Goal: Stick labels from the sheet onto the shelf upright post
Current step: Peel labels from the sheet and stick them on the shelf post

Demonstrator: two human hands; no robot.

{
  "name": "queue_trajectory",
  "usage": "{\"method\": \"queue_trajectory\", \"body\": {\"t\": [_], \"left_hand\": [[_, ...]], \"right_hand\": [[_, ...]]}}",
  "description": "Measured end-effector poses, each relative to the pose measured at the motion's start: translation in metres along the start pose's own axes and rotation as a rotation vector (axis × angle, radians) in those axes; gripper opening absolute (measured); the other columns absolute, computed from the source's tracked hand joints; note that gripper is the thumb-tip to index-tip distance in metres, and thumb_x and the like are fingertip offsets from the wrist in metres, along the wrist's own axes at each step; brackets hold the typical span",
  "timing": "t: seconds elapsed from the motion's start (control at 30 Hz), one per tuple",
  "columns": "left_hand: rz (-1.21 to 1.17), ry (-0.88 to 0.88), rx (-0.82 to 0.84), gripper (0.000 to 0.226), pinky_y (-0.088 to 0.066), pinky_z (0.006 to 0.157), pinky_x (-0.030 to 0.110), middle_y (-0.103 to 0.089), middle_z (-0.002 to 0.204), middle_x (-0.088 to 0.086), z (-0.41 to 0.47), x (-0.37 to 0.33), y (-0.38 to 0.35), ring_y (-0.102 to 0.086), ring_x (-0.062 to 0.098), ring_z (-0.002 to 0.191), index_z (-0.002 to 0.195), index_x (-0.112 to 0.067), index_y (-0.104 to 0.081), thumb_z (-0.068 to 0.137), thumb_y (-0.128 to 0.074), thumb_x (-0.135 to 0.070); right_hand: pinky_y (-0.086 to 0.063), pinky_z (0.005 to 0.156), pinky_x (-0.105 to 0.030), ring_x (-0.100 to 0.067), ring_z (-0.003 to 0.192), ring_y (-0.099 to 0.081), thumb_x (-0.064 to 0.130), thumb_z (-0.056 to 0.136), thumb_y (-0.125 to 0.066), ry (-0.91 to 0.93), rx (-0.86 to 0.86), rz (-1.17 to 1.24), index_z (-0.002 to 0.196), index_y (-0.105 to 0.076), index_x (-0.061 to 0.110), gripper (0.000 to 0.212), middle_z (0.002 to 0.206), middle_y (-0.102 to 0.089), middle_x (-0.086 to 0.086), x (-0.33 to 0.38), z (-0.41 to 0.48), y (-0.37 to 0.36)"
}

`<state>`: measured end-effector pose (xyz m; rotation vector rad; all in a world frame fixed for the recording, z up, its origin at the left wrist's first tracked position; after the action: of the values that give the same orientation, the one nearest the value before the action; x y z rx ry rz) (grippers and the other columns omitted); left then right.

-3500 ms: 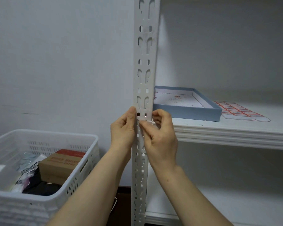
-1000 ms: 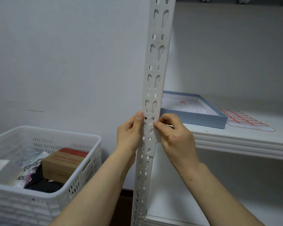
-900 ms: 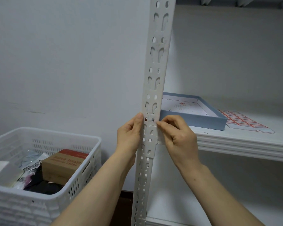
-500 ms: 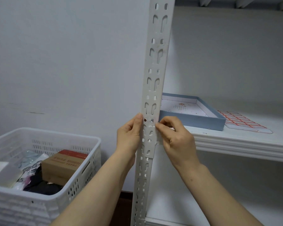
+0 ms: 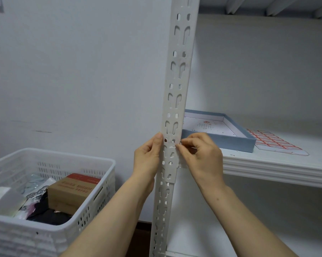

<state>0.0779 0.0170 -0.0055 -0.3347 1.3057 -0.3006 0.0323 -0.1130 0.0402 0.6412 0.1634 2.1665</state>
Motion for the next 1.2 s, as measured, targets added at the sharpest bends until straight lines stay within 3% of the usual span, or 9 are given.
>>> {"method": "queue_trajectory", "body": {"t": [0.17,0.3,0.47,0.63,0.83,0.9,0.97,1.07,1.2], "left_hand": [[-0.003,-0.009,-0.008,0.024,-0.052,0.06,0.011,-0.075,0.091,-0.002,-0.001,-0.001,0.0,-0.07,0.002,0.075,0.101,-0.013,-0.071,0.095,-0.053,-0.028],[-0.01,-0.01,0.001,0.024,-0.053,0.063,0.012,-0.075,0.092,-0.003,-0.001,-0.001,-0.001,-0.07,0.003,0.077,0.101,-0.014,-0.071,0.096,-0.052,-0.028],[0.035,-0.008,-0.011,0.024,-0.056,0.074,0.016,-0.075,0.091,-0.003,0.002,0.001,0.002,-0.07,0.006,0.084,0.1,-0.015,-0.072,0.095,-0.053,-0.029],[0.04,-0.012,-0.013,0.029,-0.056,0.076,0.018,-0.075,0.094,0.001,0.004,0.003,0.003,-0.07,0.01,0.088,0.104,-0.01,-0.072,0.095,-0.053,-0.03],[0.044,-0.007,-0.017,0.026,-0.054,0.071,0.013,-0.075,0.089,-0.002,0.001,0.001,0.001,-0.07,0.006,0.08,0.098,-0.011,-0.072,0.096,-0.052,-0.029],[0.155,-0.112,-0.116,0.024,-0.051,0.077,0.012,-0.07,0.091,-0.005,-0.002,-0.003,0.005,-0.066,0.008,0.086,0.096,-0.013,-0.071,0.097,-0.052,-0.027],[0.37,-0.356,-0.26,0.024,-0.044,0.086,0.013,-0.06,0.103,-0.011,-0.016,-0.021,0.006,-0.058,0.008,0.101,0.114,-0.016,-0.067,0.097,-0.051,-0.023],[0.397,-0.619,-0.181,0.023,-0.046,0.077,0.011,-0.057,0.1,-0.016,-0.039,-0.046,-0.021,-0.057,-0.001,0.091,0.115,-0.022,-0.064,0.097,-0.051,-0.02],[0.401,-0.482,0.031,0.022,-0.055,0.081,0.039,-0.067,0.097,-0.002,-0.031,-0.049,-0.074,-0.061,0.012,0.082,0.108,-0.022,-0.068,0.094,-0.052,-0.018]], "right_hand": [[-0.051,0.058,-0.033,-0.02,0.064,-0.059,0.015,0.08,-0.072,-0.022,0.003,-0.038,0.072,-0.069,0.006,0.013,0.081,-0.062,-0.002,0.006,0.004,0.0],[-0.051,0.064,-0.039,-0.018,0.066,-0.057,0.013,0.081,-0.067,-0.088,0.054,-0.016,0.07,-0.065,0.005,0.013,0.082,-0.06,0.0,0.001,0.007,-0.003],[-0.049,0.07,-0.028,-0.015,0.073,-0.057,0.011,0.082,-0.064,-0.227,0.08,0.065,0.073,-0.063,0.011,0.01,0.083,-0.062,-0.004,-0.01,0.013,0.0],[-0.046,0.069,-0.011,-0.004,0.075,-0.059,0.012,0.083,-0.066,-0.22,0.104,0.149,0.075,-0.066,0.015,0.009,0.084,-0.063,0.001,-0.012,0.004,0.002],[-0.049,0.072,-0.013,-0.006,0.077,-0.061,0.009,0.084,-0.066,-0.198,0.121,0.178,0.075,-0.069,0.014,0.01,0.083,-0.064,0.004,-0.011,0.005,0.002],[-0.052,0.075,-0.018,-0.012,0.078,-0.066,0.007,0.084,-0.064,-0.355,0.088,0.372,0.073,-0.068,0.014,0.013,0.081,-0.069,0.001,-0.019,0.002,0.005],[-0.054,0.075,-0.02,-0.014,0.076,-0.07,0.004,0.087,-0.059,-0.548,0.05,0.637,0.075,-0.068,0.013,0.018,0.072,-0.072,-0.001,-0.028,0.002,0.01],[-0.058,0.074,-0.024,-0.021,0.074,-0.071,0.002,0.09,-0.048,-0.685,0.027,0.868,0.074,-0.067,0.005,0.025,0.065,-0.071,-0.003,-0.033,0.013,0.024],[-0.06,0.068,-0.028,-0.021,0.062,-0.068,0.02,0.091,-0.056,-0.699,0.054,0.842,0.069,-0.06,0.003,0.028,0.06,-0.063,-0.003,-0.041,0.041,0.045]]}}
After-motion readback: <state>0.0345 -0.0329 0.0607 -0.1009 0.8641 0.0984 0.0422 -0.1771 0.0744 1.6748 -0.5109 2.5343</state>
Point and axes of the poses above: each hand's wrist, its own z-axis towards the middle knuckle, its own y-axis out of the back of the hand, x = y × z, the point moved 7 cm from there along z, towards the middle knuckle
